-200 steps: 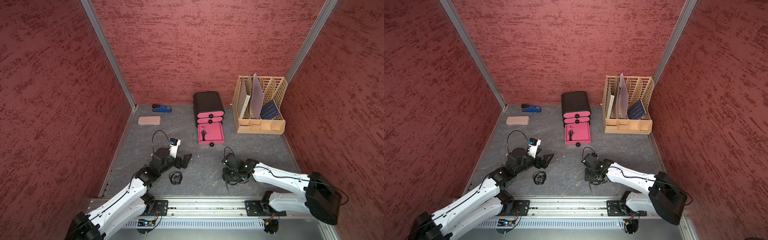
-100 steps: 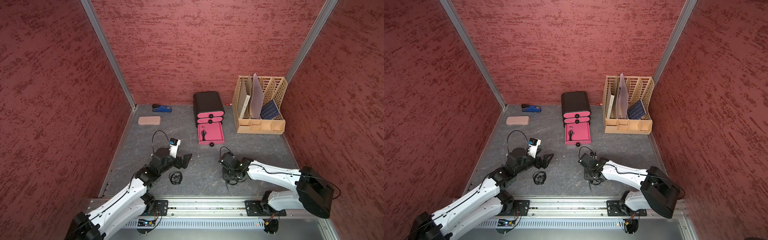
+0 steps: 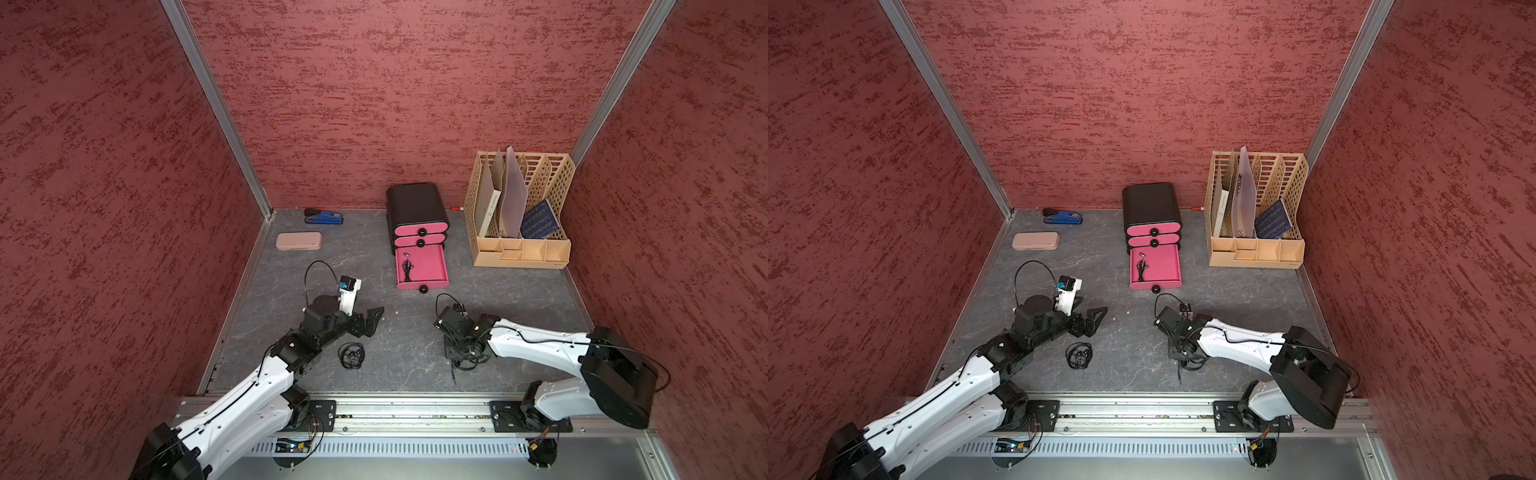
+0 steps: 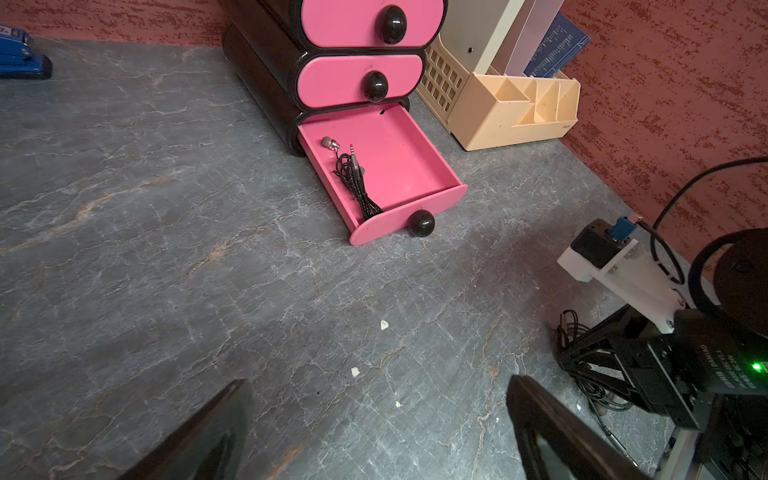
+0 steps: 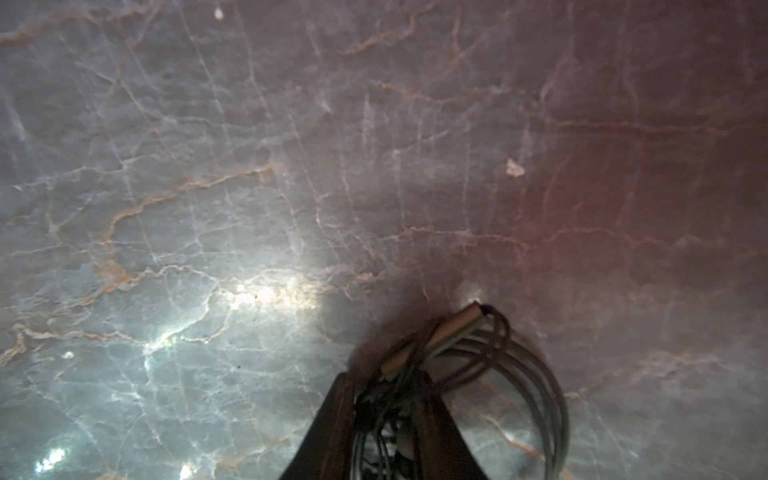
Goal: Place the wired earphones into the drawer by color
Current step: Pick up the wired earphones from the center of the board, then place the wired earphones in the drawer.
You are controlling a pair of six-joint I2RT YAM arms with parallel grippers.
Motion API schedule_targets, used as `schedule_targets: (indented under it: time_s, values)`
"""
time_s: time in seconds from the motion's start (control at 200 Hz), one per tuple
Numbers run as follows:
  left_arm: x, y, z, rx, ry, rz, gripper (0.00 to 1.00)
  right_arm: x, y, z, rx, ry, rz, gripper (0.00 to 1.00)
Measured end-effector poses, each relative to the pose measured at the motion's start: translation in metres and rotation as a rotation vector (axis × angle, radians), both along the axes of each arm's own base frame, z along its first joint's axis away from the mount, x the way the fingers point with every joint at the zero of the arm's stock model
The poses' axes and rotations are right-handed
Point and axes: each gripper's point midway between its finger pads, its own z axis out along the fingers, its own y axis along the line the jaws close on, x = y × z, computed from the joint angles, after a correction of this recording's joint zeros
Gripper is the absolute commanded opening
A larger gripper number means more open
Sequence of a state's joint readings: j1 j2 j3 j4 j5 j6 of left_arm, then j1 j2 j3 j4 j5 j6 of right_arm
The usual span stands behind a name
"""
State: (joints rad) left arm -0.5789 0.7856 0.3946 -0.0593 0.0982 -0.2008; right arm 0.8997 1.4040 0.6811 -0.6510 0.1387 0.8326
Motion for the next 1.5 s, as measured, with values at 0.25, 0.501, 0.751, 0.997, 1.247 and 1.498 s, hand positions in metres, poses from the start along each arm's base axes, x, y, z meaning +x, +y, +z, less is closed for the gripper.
schedule_targets:
  time_s: [0.25,0.501,0.751,0.997,1.247,1.498]
  values:
    - [0.0,0.0,0.0,0.0,0.0,0.0,1.0,0.0,0.0,0.0,-0.003,-0.003,0.001,0.11]
    - [0.0,0.0,0.0,0.0,-0.001,0.001,1.0,0.003,0.0,0.008,0.013,-0.029,0.001,0.06]
    - [0.0,0.0,0.0,0.001,0.0,0.002,1.0,0.011,0.001,0.032,0.054,-0.113,0.029,0.05]
    - [0.0,0.001,0.002,-0.005,-0.009,0.003,1.0,0.038,0.019,0.086,0.109,-0.265,0.087,0.04]
    - [0.0,0.001,0.003,-0.006,-0.012,0.003,1.0,0.074,0.034,0.129,0.117,-0.383,0.137,0.04]
    - [0.0,0.001,0.003,-0.006,-0.012,0.003,1.0,0.104,0.042,0.132,0.091,-0.422,0.166,0.03]
